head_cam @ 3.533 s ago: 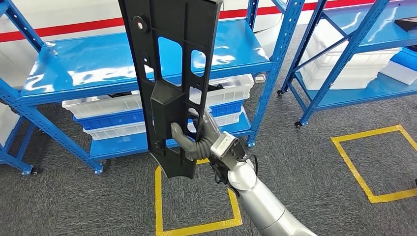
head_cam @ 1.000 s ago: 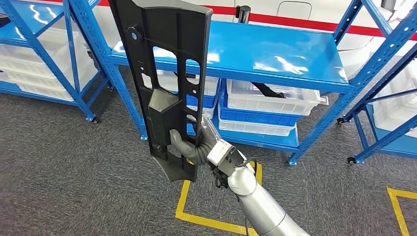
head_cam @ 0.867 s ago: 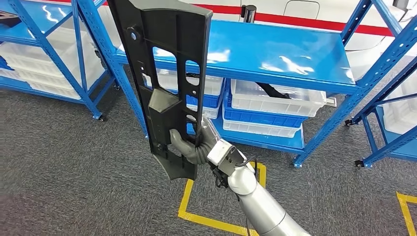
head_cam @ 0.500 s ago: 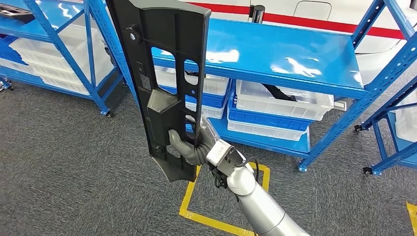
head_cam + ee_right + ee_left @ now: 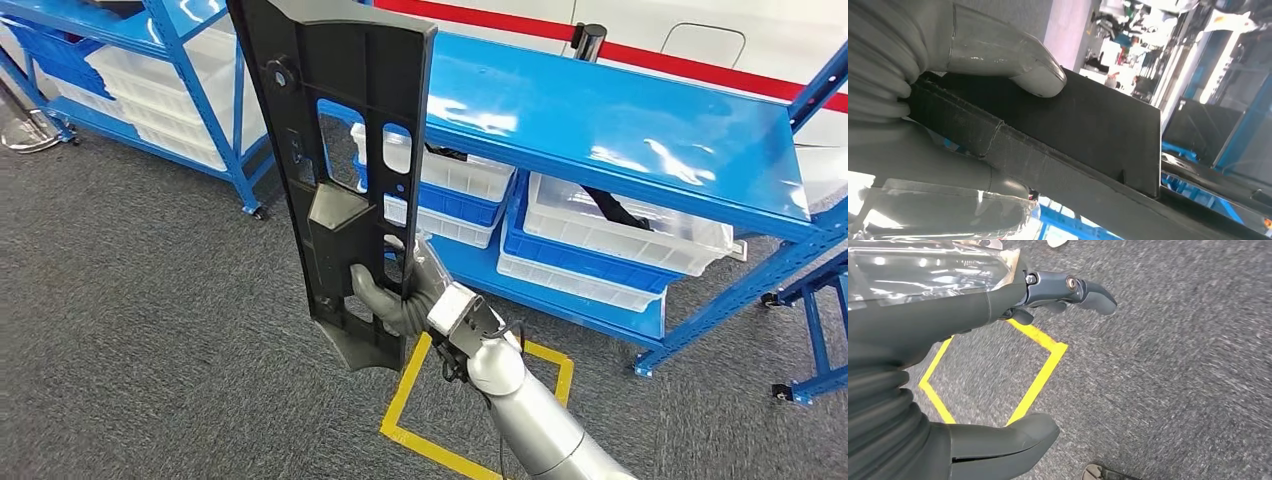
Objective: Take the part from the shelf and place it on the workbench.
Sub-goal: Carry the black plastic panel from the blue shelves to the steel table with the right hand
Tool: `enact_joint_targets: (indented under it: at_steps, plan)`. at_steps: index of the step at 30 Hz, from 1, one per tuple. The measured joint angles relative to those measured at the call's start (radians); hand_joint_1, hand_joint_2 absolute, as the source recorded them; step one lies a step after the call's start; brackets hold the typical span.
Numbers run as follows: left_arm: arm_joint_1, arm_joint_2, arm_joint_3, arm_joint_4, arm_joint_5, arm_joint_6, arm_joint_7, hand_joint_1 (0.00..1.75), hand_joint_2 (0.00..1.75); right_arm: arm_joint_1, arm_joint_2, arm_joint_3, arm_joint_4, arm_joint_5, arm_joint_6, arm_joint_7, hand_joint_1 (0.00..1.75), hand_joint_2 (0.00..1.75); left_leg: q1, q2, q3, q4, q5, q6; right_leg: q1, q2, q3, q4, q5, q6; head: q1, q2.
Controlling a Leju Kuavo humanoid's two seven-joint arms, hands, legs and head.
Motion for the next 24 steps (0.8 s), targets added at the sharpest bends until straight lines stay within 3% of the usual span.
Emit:
enact_joint_targets:
  at_steps: [2, 4, 6, 10, 12, 13, 15, 16, 17, 19, 21, 22, 24]
  plan:
    - [0.000, -0.001, 0.000, 0.000, -0.001, -0.001, 0.000, 0.00, 1.75, -0.001, -0.001, 0.001, 0.001, -0.001, -0.001, -0.001, 1.75, 1.75, 0.001, -0.020, -0.001, 0.008, -0.004, -0.008, -0.008, 0.020, 0.067, -0.142, 0.057, 0.016, 0.000, 0.000]
    - [0.000, -0.001, 0.000, 0.000, -0.002, -0.003, 0.000, 0.00, 1.75, -0.002, -0.002, 0.002, 0.002, -0.004, -0.003, -0.002, 1.75, 1.75, -0.001, -0.034, -0.008, 0.016, -0.006, -0.021, -0.010, 0.035, 0.102, -0.215, 0.082, 0.009, 0.000, 0.000]
    - [0.003, 0.000, 0.000, 0.000, -0.002, -0.005, -0.001, 0.00, 1.75, -0.001, -0.004, 0.002, 0.003, -0.007, -0.007, -0.003, 1.75, 1.75, 0.000, -0.041, -0.012, 0.015, -0.003, -0.031, -0.006, 0.030, 0.103, -0.217, 0.084, -0.006, -0.001, 0.000]
    - [0.004, 0.000, 0.000, 0.000, -0.002, -0.007, -0.001, 0.00, 1.75, -0.001, -0.004, 0.002, 0.003, -0.008, -0.009, -0.003, 1.75, 1.75, 0.003, -0.044, -0.013, 0.012, -0.001, -0.035, -0.004, 0.027, 0.103, -0.216, 0.085, -0.010, 0.000, 0.000]
    - [0.005, 0.002, 0.000, 0.000, -0.002, -0.007, -0.003, 0.00, 1.75, -0.001, -0.002, 0.002, 0.004, -0.009, -0.011, -0.004, 1.75, 1.75, 0.004, -0.032, -0.015, 0.018, -0.006, -0.038, -0.009, 0.021, 0.104, -0.219, 0.088, -0.018, -0.001, 0.000]
    - [0.004, 0.003, 0.000, 0.000, -0.002, -0.008, -0.004, 0.00, 1.75, -0.001, -0.002, 0.003, 0.004, -0.010, -0.012, -0.006, 1.75, 1.75, 0.005, -0.011, -0.039, 0.071, -0.036, -0.043, -0.009, 0.012, 0.104, -0.221, 0.089, -0.026, -0.002, 0.000]
    - [0.004, 0.005, 0.000, 0.000, 0.000, -0.008, -0.008, 0.00, 1.75, 0.003, -0.001, 0.003, 0.008, -0.011, -0.014, -0.008, 1.75, 1.75, 0.005, 0.031, -0.115, 0.231, -0.108, -0.050, -0.005, -0.014, 0.104, -0.222, 0.089, -0.041, -0.005, 0.000]
    - [0.003, 0.005, 0.001, 0.000, 0.004, -0.008, -0.011, 0.00, 1.75, 0.005, -0.001, 0.004, 0.011, -0.011, -0.015, -0.010, 1.75, 1.75, 0.006, 0.045, -0.144, 0.290, -0.130, -0.052, -0.001, -0.028, 0.104, -0.222, 0.088, -0.045, -0.006, 0.000]
    - [0.003, 0.006, 0.002, 0.000, 0.008, -0.008, -0.015, 0.00, 1.75, 0.006, -0.001, 0.005, 0.013, -0.011, -0.016, -0.012, 1.75, 1.75, 0.005, 0.047, -0.137, 0.277, -0.113, -0.049, 0.001, -0.038, 0.104, -0.222, 0.088, -0.046, -0.006, 0.000]
    - [0.003, 0.008, 0.007, 0.000, 0.012, -0.008, -0.027, 0.00, 1.75, 0.006, 0.000, 0.008, 0.015, -0.011, -0.019, -0.018, 1.75, 1.75, 0.001, 0.070, -0.063, 0.136, -0.052, -0.037, 0.005, -0.051, 0.106, -0.222, 0.086, -0.045, -0.006, 0.000]
    - [0.001, 0.011, 0.010, 0.000, 0.006, -0.013, -0.038, 0.00, 1.75, 0.006, 0.000, 0.009, 0.015, -0.008, -0.026, -0.025, 1.75, 1.75, -0.008, 0.091, -0.014, 0.039, -0.024, -0.026, 0.012, -0.063, 0.106, -0.222, 0.084, -0.041, -0.006, 0.000]
    - [0.001, 0.013, 0.010, 0.000, 0.002, -0.017, -0.043, 0.00, 1.75, 0.007, 0.000, 0.010, 0.015, -0.006, -0.030, -0.029, 1.75, 1.75, -0.013, 0.093, -0.009, 0.025, -0.024, -0.022, 0.014, -0.068, 0.106, -0.223, 0.083, -0.037, -0.005, 0.000]
    - [0.001, 0.016, 0.010, 0.000, -0.004, -0.023, -0.049, 0.00, 1.75, 0.009, -0.001, 0.012, 0.015, 0.000, -0.034, -0.033, 1.75, 1.75, -0.012, 0.076, -0.010, 0.019, -0.017, -0.013, 0.015, -0.077, 0.107, -0.225, 0.082, -0.027, -0.005, 0.000]
